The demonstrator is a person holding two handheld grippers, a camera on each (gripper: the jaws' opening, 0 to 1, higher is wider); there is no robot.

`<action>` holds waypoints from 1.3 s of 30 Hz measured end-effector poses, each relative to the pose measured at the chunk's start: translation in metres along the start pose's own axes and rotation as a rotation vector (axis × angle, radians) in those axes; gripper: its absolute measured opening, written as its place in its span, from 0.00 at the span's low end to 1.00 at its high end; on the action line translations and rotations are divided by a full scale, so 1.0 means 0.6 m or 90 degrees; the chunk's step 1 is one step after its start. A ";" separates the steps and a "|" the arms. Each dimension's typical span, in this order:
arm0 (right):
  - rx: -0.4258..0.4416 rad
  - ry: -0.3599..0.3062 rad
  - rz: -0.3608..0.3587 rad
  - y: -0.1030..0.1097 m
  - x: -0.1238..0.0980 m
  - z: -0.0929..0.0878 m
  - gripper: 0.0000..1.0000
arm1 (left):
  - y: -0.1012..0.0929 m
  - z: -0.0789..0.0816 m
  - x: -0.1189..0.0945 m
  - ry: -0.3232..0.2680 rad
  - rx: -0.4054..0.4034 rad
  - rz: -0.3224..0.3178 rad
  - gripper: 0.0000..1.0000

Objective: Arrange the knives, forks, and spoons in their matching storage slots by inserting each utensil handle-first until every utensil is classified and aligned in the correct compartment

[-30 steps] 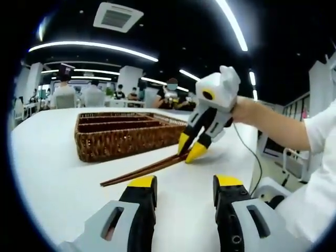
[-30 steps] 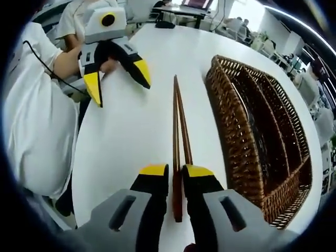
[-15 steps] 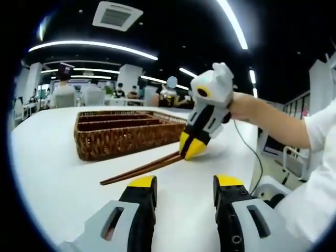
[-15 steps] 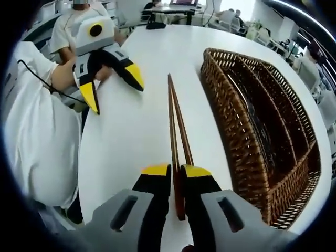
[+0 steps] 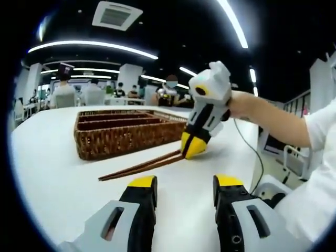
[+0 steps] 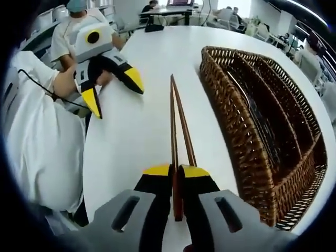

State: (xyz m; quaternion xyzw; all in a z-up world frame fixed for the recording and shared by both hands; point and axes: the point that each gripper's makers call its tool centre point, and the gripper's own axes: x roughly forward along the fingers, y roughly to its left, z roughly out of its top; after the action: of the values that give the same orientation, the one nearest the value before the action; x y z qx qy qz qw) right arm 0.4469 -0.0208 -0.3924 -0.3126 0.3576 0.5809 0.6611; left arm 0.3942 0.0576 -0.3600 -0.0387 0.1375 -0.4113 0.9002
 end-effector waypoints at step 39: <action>0.090 -0.228 0.077 0.039 -0.037 0.043 0.04 | -0.023 0.028 0.055 -0.020 -0.155 -0.051 0.36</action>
State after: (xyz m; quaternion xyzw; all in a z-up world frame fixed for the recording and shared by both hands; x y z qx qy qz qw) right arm 0.4253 -0.0084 -0.3598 -0.1348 0.2923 0.6393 0.6983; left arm 0.4095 0.0230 -0.3483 -0.1597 0.1704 -0.4263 0.8739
